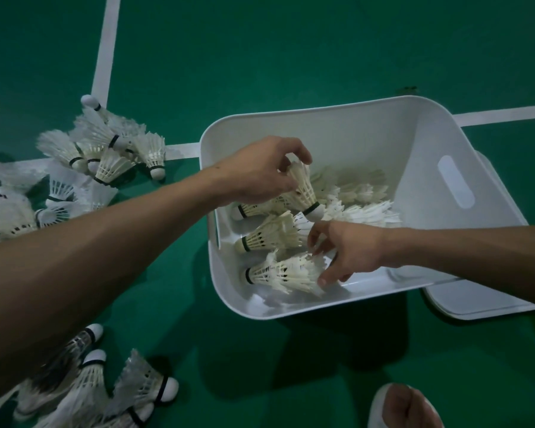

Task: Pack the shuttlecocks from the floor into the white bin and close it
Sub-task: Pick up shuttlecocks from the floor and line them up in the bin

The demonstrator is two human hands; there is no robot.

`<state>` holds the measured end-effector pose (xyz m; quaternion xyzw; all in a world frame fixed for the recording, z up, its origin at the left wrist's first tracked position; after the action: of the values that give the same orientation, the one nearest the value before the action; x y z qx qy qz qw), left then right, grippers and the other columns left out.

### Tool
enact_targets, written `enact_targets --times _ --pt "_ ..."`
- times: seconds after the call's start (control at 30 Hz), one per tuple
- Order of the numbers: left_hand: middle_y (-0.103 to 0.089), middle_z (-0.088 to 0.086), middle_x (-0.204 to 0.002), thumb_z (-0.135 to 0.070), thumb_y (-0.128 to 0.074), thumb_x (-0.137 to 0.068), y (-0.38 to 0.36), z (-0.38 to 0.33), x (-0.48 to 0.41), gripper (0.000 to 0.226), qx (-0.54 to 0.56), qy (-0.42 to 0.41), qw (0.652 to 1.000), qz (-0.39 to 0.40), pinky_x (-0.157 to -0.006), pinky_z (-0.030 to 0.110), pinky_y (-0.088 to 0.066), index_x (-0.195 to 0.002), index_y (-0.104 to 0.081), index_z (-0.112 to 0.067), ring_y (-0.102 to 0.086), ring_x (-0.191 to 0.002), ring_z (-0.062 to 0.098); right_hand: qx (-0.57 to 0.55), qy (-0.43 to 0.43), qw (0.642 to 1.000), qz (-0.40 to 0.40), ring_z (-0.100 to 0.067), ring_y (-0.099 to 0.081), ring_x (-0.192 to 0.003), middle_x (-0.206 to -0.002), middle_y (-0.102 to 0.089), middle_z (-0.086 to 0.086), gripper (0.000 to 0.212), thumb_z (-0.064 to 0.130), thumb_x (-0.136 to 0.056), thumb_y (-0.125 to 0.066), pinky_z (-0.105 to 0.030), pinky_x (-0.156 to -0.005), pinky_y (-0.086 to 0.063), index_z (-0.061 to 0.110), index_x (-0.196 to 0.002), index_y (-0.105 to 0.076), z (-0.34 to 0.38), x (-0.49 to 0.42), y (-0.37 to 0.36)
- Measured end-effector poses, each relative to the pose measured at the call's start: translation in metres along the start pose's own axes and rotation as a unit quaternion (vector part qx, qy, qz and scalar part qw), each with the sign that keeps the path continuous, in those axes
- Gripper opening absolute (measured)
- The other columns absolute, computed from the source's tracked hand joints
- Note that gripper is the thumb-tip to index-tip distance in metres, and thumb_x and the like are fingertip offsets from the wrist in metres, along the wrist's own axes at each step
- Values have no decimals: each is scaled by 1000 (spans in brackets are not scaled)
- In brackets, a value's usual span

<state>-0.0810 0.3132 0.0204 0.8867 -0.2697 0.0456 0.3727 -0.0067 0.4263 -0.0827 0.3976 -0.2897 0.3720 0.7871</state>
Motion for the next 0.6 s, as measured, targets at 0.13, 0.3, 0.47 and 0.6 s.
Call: enact_targets --times 0.13,0.3,0.47,0.6 --pt "-65 0 -107 -17 -66 -86 -4 1 -2 42 -10 11 1000 6 -83 32 -52 -122 -50 -29 -63 -94 14 90 4 996 -14 -20 -64 -93 -110 -63 -2 52 19 -67 -85 -30 -80 -55 15 -113 -62 3 -2 2" --pt "-64 2 -107 -18 -67 -86 -5 4 -1 41 -30 15 999 16 -84 32 -51 -122 -52 -28 -62 -96 16 115 10 993 -16 -20 -63 -87 -105 -65 -2 45 14 -65 -84 -29 -74 -53 21 -105 -66 5 -4 6" --pt "-64 3 -109 -19 -67 -86 -6 5 -2 42 -32 16 999 22 -88 34 -51 -124 -51 -27 -62 -98 17 117 21 993 -21 -16 -62 -92 -105 -65 0 48 15 -67 -84 -22 -73 -50 19 -110 -64 5 -4 9" --pt "-65 -1 -105 -20 -70 -83 -6 5 -4 43 -32 17 999 20 -76 30 -51 -121 -48 -25 -63 -91 15 96 21 995 -30 -17 -62 -98 -108 -63 0 55 20 -63 -88 -28 -81 -54 21 -108 -56 1 -7 3"
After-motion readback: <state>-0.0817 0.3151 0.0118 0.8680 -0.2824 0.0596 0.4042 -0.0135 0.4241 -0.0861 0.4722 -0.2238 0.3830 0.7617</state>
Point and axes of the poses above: each hand's wrist, its own x-axis away from the middle knuckle, its own y-axis out of the back of the hand, z = x × y, the point moved 9 cm from there along -x, towards the middle knuckle
